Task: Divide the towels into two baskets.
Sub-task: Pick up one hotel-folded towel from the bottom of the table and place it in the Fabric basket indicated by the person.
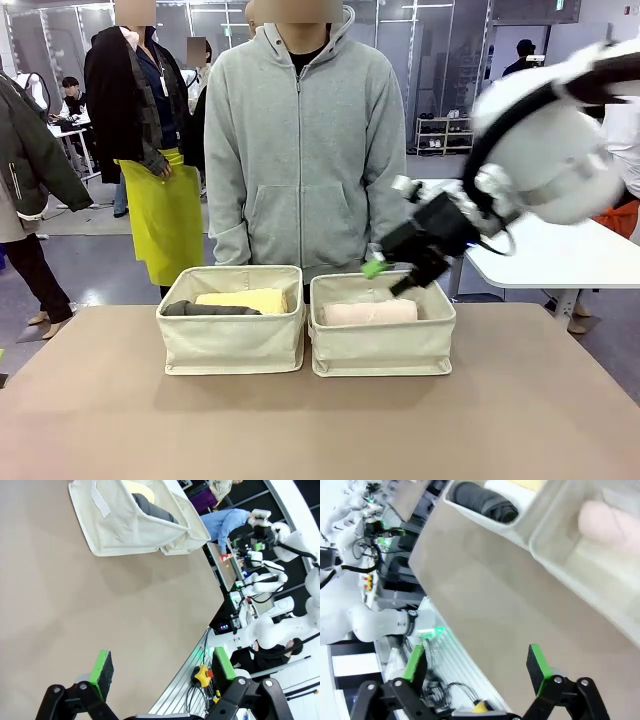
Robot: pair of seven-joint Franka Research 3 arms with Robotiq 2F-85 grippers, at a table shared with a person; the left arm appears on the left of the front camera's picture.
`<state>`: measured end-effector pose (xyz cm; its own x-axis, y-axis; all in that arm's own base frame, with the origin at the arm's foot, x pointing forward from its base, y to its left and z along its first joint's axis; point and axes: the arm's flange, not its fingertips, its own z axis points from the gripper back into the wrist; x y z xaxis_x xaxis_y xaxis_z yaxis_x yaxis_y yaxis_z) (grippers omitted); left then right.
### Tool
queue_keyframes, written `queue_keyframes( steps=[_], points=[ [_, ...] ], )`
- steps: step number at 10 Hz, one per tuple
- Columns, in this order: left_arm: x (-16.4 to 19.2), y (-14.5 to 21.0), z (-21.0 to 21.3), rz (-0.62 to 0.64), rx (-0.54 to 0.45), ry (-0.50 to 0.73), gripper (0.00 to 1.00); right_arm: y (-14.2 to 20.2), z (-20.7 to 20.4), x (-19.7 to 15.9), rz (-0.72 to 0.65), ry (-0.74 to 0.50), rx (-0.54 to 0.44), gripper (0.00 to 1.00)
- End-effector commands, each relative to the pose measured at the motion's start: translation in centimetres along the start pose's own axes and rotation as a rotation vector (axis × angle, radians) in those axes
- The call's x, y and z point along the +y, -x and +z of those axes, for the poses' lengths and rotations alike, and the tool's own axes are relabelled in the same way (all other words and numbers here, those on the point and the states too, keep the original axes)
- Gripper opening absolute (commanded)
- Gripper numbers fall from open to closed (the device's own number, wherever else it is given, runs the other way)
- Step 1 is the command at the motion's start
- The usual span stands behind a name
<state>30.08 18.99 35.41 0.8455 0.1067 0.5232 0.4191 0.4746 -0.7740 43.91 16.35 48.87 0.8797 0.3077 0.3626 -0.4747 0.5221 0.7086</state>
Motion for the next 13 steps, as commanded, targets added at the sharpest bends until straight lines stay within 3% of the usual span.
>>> queue_keyframes(
  steps=[1, 5, 7, 9, 11, 12, 13],
  points=[
    [-0.4, 0.3, 0.4, -0.006, 0.002, 0.011, 1.0, 6.3, 5.9, -5.2, -0.134, -0.161, -0.096, 1.0],
    [-0.4, 0.3, 0.4, -0.006, 0.002, 0.011, 1.0, 15.9, 19.0, -15.3, -0.415, -0.466, -0.355, 1.0],
    [-0.4, 0.3, 0.4, -0.006, 0.002, 0.011, 1.0, 21.0, 23.1, -19.0, -0.457, -0.421, -0.364, 1.0],
    [-0.4, 0.3, 0.4, -0.006, 0.002, 0.011, 1.0, 26.0, 25.4, -21.5, -0.574, -0.385, -0.439, 1.0],
    [-0.4, 0.3, 0.4, -0.006, 0.002, 0.011, 1.0, 26.9, 24.8, -22.7, -0.589, -0.355, -0.526, 1.0],
    [-0.4, 0.3, 0.4, -0.006, 0.002, 0.011, 1.0, 27.0, 26.1, -22.3, -0.603, -0.373, -0.461, 1.0],
    [-0.4, 0.3, 0.4, -0.006, 0.002, 0.011, 1.0, 27.0, 26.1, -22.3, -0.603, -0.373, -0.461, 1.0]
  ],
)
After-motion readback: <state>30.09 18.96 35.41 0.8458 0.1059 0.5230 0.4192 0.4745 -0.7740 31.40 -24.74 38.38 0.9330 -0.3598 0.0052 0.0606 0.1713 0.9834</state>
